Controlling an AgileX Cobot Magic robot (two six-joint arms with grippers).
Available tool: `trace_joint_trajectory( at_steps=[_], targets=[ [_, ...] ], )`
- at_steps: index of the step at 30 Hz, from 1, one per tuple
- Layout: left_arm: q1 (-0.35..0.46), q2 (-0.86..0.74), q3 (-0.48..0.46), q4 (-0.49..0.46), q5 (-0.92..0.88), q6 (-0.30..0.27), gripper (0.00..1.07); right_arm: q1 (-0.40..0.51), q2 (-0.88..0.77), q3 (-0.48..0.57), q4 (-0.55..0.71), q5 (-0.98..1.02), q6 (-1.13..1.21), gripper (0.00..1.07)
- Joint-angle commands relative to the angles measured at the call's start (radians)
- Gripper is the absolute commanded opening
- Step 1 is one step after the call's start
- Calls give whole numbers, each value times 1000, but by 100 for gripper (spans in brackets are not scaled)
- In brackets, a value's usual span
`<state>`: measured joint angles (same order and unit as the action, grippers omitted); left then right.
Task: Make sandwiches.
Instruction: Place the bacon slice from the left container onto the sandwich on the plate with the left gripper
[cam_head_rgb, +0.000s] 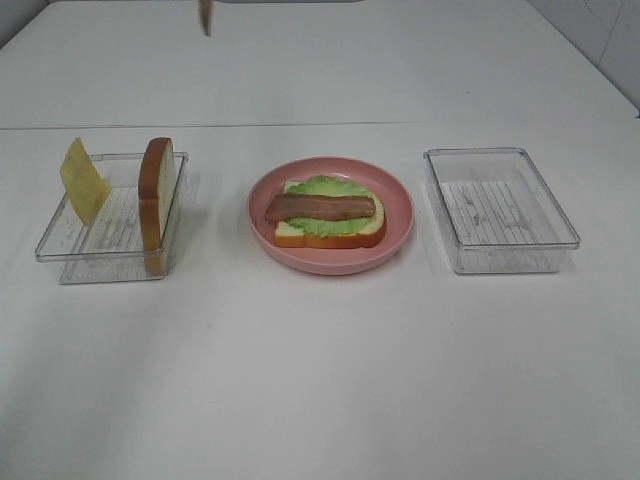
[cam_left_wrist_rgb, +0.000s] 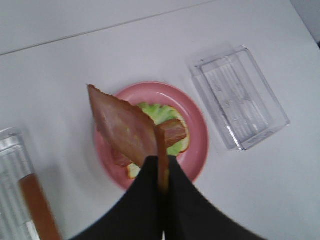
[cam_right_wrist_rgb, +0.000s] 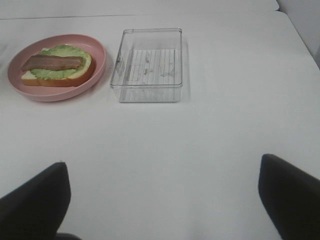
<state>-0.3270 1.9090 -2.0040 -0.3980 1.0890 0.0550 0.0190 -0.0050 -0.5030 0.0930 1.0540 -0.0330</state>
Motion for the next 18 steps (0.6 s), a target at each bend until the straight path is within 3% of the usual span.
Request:
trace_joint_trajectory(
  at_steps=[1, 7, 12, 18],
  targets=[
    [-53, 110, -79, -71, 23, 16, 0, -3, -23, 2, -1, -4, -7, 98],
    [-119, 254, -173, -109, 29, 19, 0, -3, -23, 2, -1, -4, -7, 98],
    [-183, 410, -261, -192, -9, 98, 0, -3, -23, 2, -1, -4, -7, 98],
    [-198, 475, -264, -242, -72, 96, 0, -3, -23, 2, 1, -4, -7, 98]
  ],
)
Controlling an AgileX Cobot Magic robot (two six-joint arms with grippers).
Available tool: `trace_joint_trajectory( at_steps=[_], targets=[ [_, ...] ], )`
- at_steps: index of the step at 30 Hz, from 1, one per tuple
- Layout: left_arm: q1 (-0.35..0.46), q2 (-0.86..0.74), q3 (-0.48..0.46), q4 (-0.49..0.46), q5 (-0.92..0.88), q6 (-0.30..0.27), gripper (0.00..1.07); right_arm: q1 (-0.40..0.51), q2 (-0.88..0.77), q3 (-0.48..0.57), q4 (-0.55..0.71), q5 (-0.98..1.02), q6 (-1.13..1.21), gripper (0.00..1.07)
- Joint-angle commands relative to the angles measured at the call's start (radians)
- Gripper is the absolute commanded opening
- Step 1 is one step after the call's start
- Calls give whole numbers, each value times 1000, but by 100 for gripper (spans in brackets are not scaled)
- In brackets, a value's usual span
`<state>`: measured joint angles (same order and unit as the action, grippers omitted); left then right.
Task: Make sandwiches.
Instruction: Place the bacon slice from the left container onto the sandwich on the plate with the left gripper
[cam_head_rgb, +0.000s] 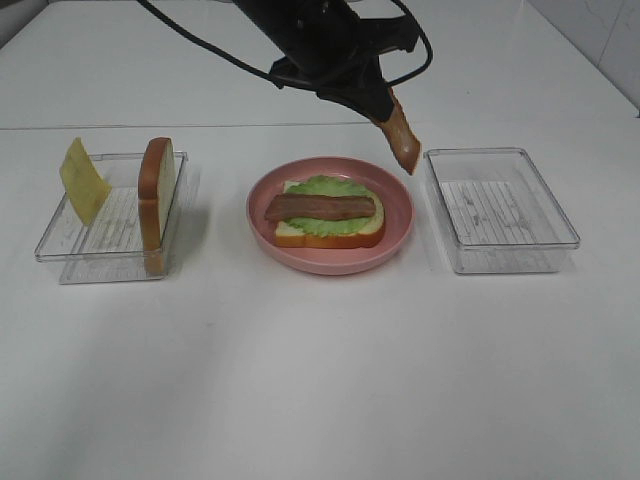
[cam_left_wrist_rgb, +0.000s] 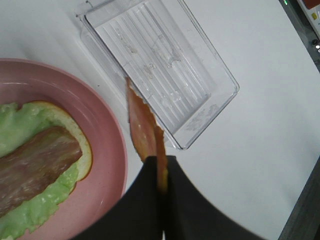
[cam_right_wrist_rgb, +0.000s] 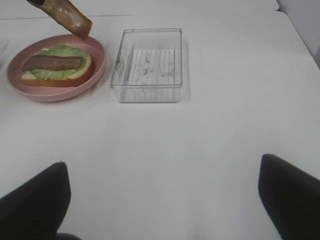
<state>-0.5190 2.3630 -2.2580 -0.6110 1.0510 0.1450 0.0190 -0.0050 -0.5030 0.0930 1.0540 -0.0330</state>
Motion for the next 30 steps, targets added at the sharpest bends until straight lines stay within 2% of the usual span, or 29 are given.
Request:
trace_joint_trajectory(
  at_steps=[1, 5, 8, 16, 24, 30],
  targets=[
    [-6, 21, -10, -29, -34, 6, 0, -3, -23, 2, 1, -4, -7, 98],
    [-6, 55, -14, -44, -59, 8, 0, -3, -23, 2, 0, -4, -7, 98],
    [-6, 72, -16, -51, -87, 50, 0, -3, -23, 2, 0, -4, -7, 98],
    [-6, 95, -16, -63, -110, 60, 0, -3, -23, 2, 0, -4, -7, 98],
    [-6, 119, -16, -22, -77, 50, 0, -3, -23, 2, 0, -4, -7, 98],
    [-6, 119, -16, 84, -49, -5, 0, -3, -23, 2, 0, -4, -7, 98]
  ],
)
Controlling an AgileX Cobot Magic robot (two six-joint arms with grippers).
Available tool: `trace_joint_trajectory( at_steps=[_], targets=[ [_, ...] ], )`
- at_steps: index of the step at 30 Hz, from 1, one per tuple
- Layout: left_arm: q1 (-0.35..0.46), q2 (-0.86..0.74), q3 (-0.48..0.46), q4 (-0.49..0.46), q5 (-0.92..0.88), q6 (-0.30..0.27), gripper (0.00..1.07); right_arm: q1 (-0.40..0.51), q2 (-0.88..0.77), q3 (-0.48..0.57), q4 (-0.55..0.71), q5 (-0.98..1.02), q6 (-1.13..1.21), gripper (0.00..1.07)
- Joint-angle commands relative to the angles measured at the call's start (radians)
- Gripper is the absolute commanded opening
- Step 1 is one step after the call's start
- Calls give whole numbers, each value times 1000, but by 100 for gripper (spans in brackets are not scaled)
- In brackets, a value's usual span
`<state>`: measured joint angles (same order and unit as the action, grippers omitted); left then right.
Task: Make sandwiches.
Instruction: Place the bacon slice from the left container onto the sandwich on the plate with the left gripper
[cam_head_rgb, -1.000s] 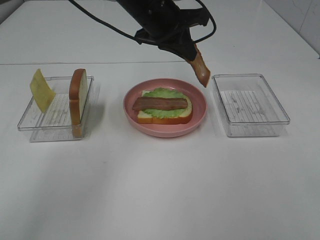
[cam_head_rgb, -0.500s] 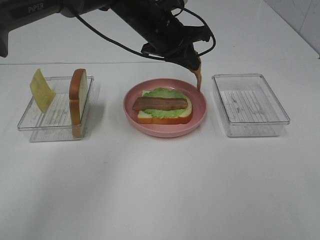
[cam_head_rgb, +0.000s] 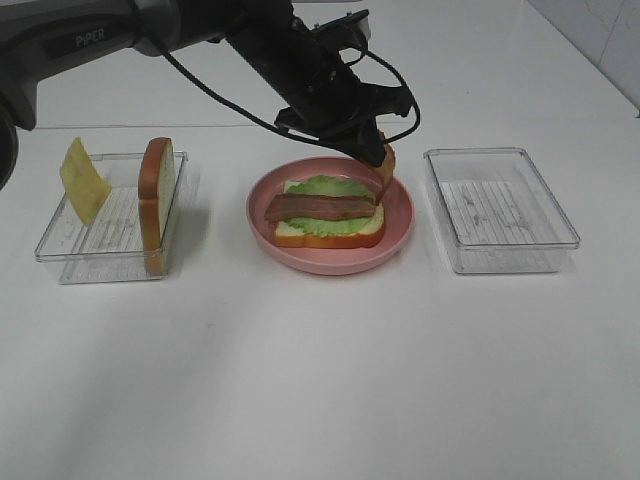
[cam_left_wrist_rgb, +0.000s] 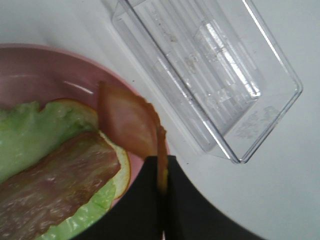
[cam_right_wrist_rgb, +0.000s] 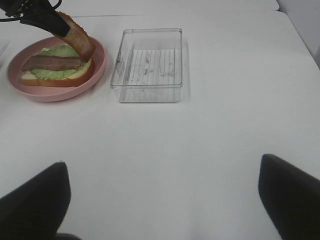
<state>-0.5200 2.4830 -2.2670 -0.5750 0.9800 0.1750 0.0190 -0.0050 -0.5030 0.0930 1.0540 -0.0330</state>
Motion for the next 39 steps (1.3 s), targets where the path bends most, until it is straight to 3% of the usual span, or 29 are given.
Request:
trace_joint_trajectory(
  at_steps=[1, 5, 7, 8, 10, 15, 23, 34, 36, 37, 38, 39],
  targets=[
    [-5, -1, -7, 88, 27, -69, 0, -3, -23, 2, 0, -4, -7, 98],
    [-5, -1, -7, 139, 37, -122, 0, -3, -23, 2, 0, -4, -7, 98],
    [-5, -1, -7, 196, 47, -188, 0, -3, -23, 2, 0, -4, -7, 98],
    [-5, -1, -7, 196, 47, -188, 0, -3, -23, 2, 0, -4, -7, 98],
    [-5, -1, -7, 263, 48, -274, 0, -3, -23, 2, 0, -4, -7, 98],
    [-5, -1, -7, 326, 66, -354, 0, -3, -23, 2, 0, -4, -7, 98],
    [-5, -1, -7, 335, 78, -395, 0, -3, -23, 2, 0, -4, -7, 98],
    [-5, -1, -7, 359, 98, -405, 0, -3, -23, 2, 0, -4, -7, 98],
    [-5, -1, -7, 364, 98, -412, 2, -3, -23, 2, 0, -4, -7, 98],
    [-5, -1, -7, 374, 97, -422, 10, -3, -23, 2, 0, -4, -7, 98],
    [-5, -1, -7, 383, 97, -422, 24, -3, -23, 2, 0, -4, -7, 98],
    [-5, -1, -7, 383, 97, -422, 24, -3, -23, 2, 0, -4, -7, 98]
  ],
)
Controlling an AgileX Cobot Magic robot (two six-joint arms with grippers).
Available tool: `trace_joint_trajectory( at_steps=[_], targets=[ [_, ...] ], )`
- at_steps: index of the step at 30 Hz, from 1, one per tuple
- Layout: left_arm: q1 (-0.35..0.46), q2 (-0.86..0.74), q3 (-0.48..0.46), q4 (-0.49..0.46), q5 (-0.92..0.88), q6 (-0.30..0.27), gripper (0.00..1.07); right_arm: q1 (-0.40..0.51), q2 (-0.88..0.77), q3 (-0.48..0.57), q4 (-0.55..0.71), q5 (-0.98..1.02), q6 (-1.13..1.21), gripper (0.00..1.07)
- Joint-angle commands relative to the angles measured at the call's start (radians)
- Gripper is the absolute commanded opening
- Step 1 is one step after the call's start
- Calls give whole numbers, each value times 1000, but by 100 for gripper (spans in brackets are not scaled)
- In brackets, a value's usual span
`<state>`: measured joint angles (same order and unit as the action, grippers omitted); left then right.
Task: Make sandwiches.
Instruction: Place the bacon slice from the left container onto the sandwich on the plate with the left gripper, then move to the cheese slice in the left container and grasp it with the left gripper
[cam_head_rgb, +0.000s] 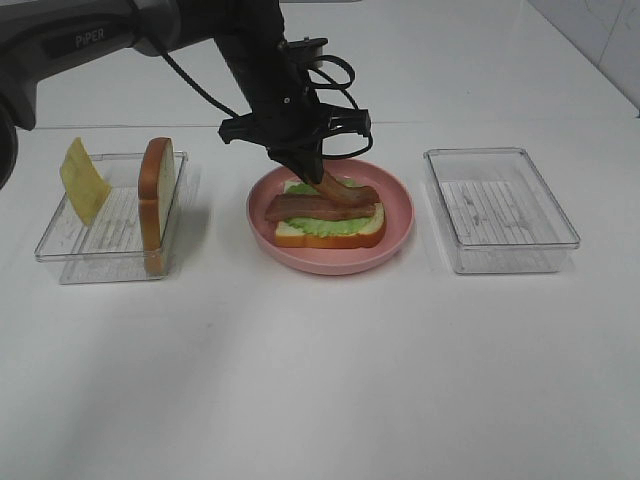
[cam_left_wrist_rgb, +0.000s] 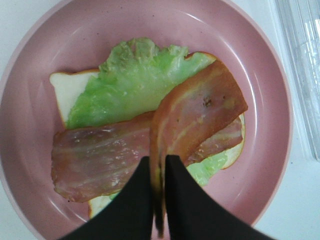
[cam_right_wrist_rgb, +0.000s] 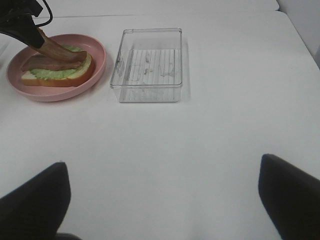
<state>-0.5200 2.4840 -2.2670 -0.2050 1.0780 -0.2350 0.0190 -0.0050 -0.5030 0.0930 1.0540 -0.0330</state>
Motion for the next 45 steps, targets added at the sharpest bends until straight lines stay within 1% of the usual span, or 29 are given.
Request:
trace_joint_trajectory(
  at_steps=[1, 2, 3, 4, 5, 6, 7, 8, 9, 11, 13, 18, 21, 22, 23, 25, 26, 27, 28, 29, 30, 31, 32, 33, 34, 36, 37, 38, 45],
  targets=[
    [-5, -3, -7, 16, -1, -12, 34, -3, -23, 2, 0, -4, -7, 98],
    [-5, -3, -7, 16, -1, -12, 34, -3, -23, 2, 0, -4, -7, 98],
    [-5, -6, -10, 22, 0, -15, 60, -3, -23, 2, 0, -4, -7, 98],
    [-5, -6, -15, 27, 8, -16, 75, -3, -23, 2, 0, -4, -7, 98],
    [-5, -6, -15, 27, 8, -16, 75, -3, -23, 2, 0, -4, -7, 98],
    [-5, -7, -39, 33, 31, -15, 99, -3, -23, 2, 0, -4, -7, 98],
    [-5, -7, -52, 34, 46, -15, 102, -3, -23, 2, 0, -4, -7, 98],
    [-5, -7, -52, 34, 46, -15, 102, -3, -23, 2, 0, -4, -7, 98],
    [-5, -8, -98, 34, 93, -14, 102, -3, -23, 2, 0, -4, -7, 98],
    [-5, -8, -118, 34, 120, -14, 102, -3, -23, 2, 0, -4, -7, 98],
    [-5, -17, -224, 31, 199, -3, 102, -3, -23, 2, 0, -4, -7, 98],
    [-5, -74, -245, 31, 199, 13, 102, -3, -22, 2, 2, -4, -7, 98],
    [28, -128, -242, 33, 199, 39, 102, -3, -22, 2, 2, -4, -7, 98],
    [57, -166, -241, 42, 199, 65, 102, -3, -22, 2, 2, -4, -7, 98],
    [57, -166, -241, 42, 199, 65, 102, -3, -22, 2, 2, -4, -7, 98],
    [117, -237, -200, 92, 199, 98, 102, -3, -22, 2, 2, -4, -7, 98],
    [117, -237, -200, 92, 199, 98, 102, -3, -22, 2, 2, -4, -7, 98],
    [164, -294, -141, 128, 199, 107, 102, -3, -22, 2, 2, -4, -7, 98],
    [164, -294, -141, 128, 199, 107, 102, -3, -22, 2, 2, -4, -7, 98],
    [193, -319, -102, 147, 199, 116, 102, -3, -22, 2, 2, -4, -7, 98],
    [246, -363, -7, 172, 199, 120, 102, -3, -22, 2, 2, -4, -7, 98],
    [246, -363, -7, 172, 199, 120, 102, -3, -22, 2, 2, -4, -7, 98],
    [274, -379, 32, 177, 199, 128, 101, -3, -22, 2, 2, -4, -7, 98],
    [322, -403, 112, 178, 199, 153, 101, -3, -22, 2, 2, -4, -7, 98],
    [322, -403, 112, 178, 199, 153, 101, -3, -22, 2, 2, -4, -7, 98],
    [377, -404, 193, 178, 199, 159, 101, -3, -22, 2, 2, -4, -7, 98],
    [377, -404, 193, 178, 199, 159, 101, -3, -22, 2, 2, -4, -7, 98],
    [402, -395, 217, 178, 199, 172, 101, -3, -22, 2, 2, -4, -7, 98],
    [457, -320, 226, 180, 196, 218, 101, -3, -22, 2, 2, -4, -7, 98]
  ],
)
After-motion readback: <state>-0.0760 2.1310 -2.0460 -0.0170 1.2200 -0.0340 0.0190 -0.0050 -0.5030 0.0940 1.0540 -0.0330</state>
